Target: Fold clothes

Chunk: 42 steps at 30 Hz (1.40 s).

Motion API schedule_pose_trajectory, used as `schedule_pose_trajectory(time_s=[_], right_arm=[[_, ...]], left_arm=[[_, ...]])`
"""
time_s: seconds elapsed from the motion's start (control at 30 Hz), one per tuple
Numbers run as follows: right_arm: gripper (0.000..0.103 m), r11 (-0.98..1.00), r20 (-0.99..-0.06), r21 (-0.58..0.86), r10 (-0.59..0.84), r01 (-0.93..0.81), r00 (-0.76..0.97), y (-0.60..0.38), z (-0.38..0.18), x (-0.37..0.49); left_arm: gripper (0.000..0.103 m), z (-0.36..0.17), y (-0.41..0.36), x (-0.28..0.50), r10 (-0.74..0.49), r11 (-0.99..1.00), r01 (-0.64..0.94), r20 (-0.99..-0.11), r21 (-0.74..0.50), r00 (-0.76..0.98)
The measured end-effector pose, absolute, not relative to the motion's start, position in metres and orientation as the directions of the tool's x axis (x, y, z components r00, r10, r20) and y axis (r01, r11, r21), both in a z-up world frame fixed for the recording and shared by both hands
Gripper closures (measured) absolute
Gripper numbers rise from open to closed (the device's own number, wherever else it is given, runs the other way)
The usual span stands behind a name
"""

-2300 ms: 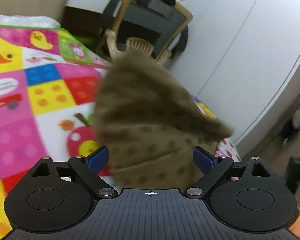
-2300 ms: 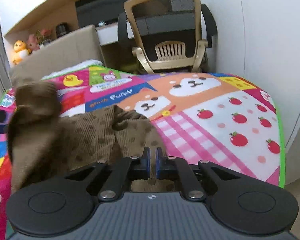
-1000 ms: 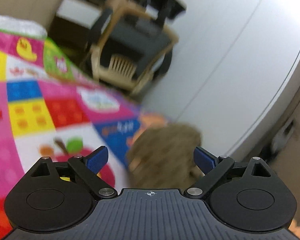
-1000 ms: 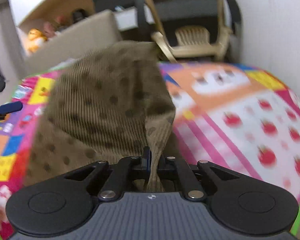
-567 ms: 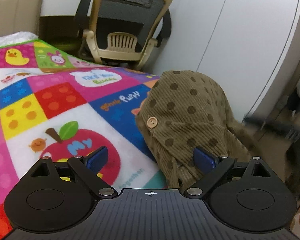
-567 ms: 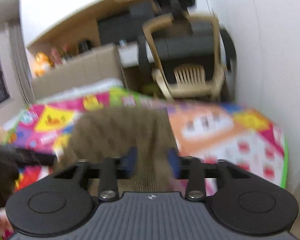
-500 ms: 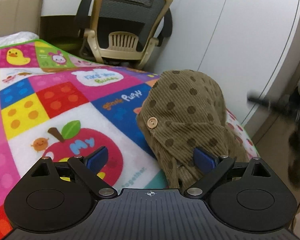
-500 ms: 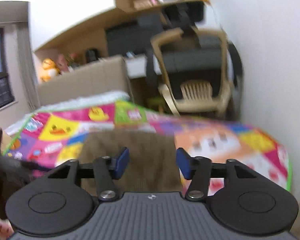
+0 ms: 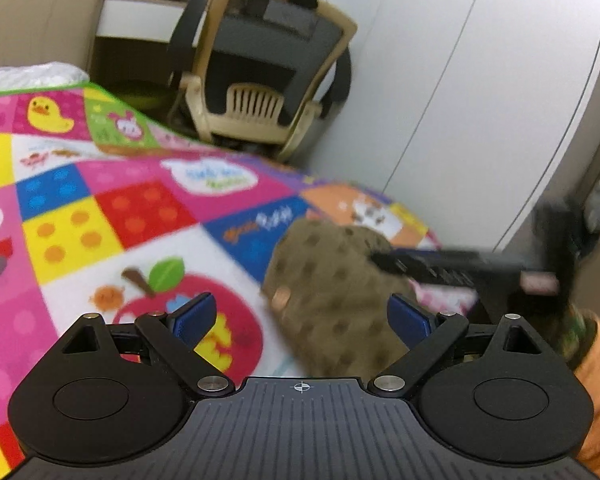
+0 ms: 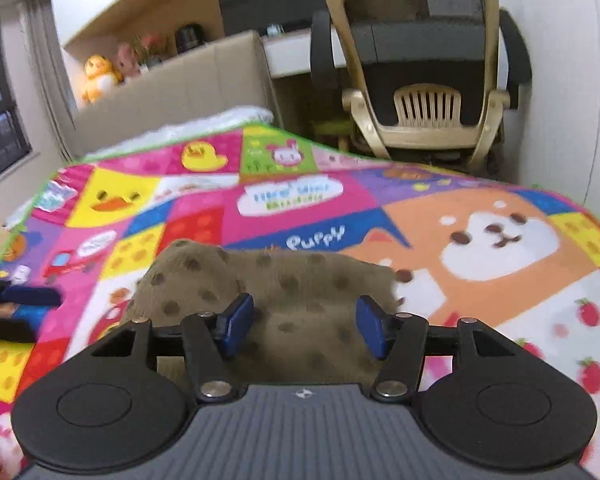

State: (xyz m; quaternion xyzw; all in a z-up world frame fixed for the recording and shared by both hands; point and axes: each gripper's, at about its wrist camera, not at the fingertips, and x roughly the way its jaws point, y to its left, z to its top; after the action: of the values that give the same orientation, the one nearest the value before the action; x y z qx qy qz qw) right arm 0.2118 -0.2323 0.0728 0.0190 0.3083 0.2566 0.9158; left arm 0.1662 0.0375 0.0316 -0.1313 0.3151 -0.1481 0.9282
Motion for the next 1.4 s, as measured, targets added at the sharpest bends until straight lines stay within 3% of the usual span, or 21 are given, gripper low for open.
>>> schedule_pose_trajectory(time_s=[0.1, 0.2, 0.4, 0.6, 0.67, 0.77, 0.8, 0.83, 1.0, 1.13, 1.3, 1.37, 1.4], right_arm=[[0.037, 0.876, -0.587, 0.154, 0.454, -0.457, 0.671, -0.25, 0.068, 0.186], [0.035, 0.881, -0.657, 0.153, 0.429, -0.448, 0.62, -0.257, 0.045, 0.162], [0.03, 0.887, -0.649, 0.081, 0.394, -0.456, 0.651, -0.252, 0.03, 0.124], [0.028, 0.887, -0.645, 0.095, 0.4, -0.452, 0.651, -0.251, 0.032, 0.123], [0.028, 0.889, -0.643, 0.094, 0.398, -0.449, 0.654, -0.251, 0.029, 0.12], [0.027, 0.891, -0.641, 0.094, 0.395, -0.443, 0.658, -0.251, 0.029, 0.119], [0.026, 0.893, -0.641, 0.092, 0.392, -0.441, 0.659, -0.251, 0.029, 0.119], [0.026, 0.894, -0.641, 0.09, 0.39, -0.439, 0.661, -0.25, 0.029, 0.119], [0.023, 0.895, -0.636, 0.09, 0.388, -0.436, 0.667, -0.252, 0.027, 0.119], [0.022, 0.896, -0.633, 0.091, 0.389, -0.434, 0.67, -0.252, 0.026, 0.12], [0.017, 0.901, -0.635, 0.097, 0.383, -0.423, 0.671, -0.253, 0.025, 0.121], [0.016, 0.902, -0.637, 0.101, 0.383, -0.419, 0.669, -0.254, 0.024, 0.122], [0.016, 0.902, -0.638, 0.102, 0.382, -0.419, 0.669, -0.253, 0.024, 0.122]], left_arm=[[0.007, 0.031, 0.033, 0.179, -0.377, 0.911, 0.2, -0.536, -0.359, 0.755], [0.007, 0.012, 0.021, 0.194, -0.382, 0.913, 0.193, -0.583, -0.36, 0.717], [0.007, 0.001, 0.019, 0.18, -0.327, 0.939, 0.171, -0.617, -0.3, 0.716], [0.008, -0.008, 0.022, 0.129, -0.463, 0.876, 0.22, -0.621, -0.429, 0.632], [0.017, -0.02, 0.018, 0.12, -0.491, 0.858, 0.207, -0.632, -0.47, 0.599], [0.042, -0.033, 0.011, 0.119, -0.494, 0.854, 0.186, -0.644, -0.486, 0.585], [0.054, -0.035, 0.009, 0.12, -0.489, 0.855, 0.179, -0.646, -0.486, 0.586], [0.074, -0.036, 0.008, 0.121, -0.486, 0.856, 0.174, -0.645, -0.486, 0.589], [0.097, -0.008, 0.009, 0.106, -0.461, 0.873, 0.223, -0.583, -0.434, 0.669], [0.098, 0.001, 0.016, 0.091, -0.462, 0.871, 0.225, -0.571, -0.437, 0.679], [0.097, -0.026, 0.007, 0.077, -0.478, 0.874, 0.232, -0.667, -0.428, 0.571], [0.091, -0.031, 0.008, 0.072, -0.518, 0.85, 0.246, -0.659, -0.465, 0.545], [0.079, -0.031, 0.009, 0.071, -0.535, 0.839, 0.252, -0.647, -0.482, 0.543]])
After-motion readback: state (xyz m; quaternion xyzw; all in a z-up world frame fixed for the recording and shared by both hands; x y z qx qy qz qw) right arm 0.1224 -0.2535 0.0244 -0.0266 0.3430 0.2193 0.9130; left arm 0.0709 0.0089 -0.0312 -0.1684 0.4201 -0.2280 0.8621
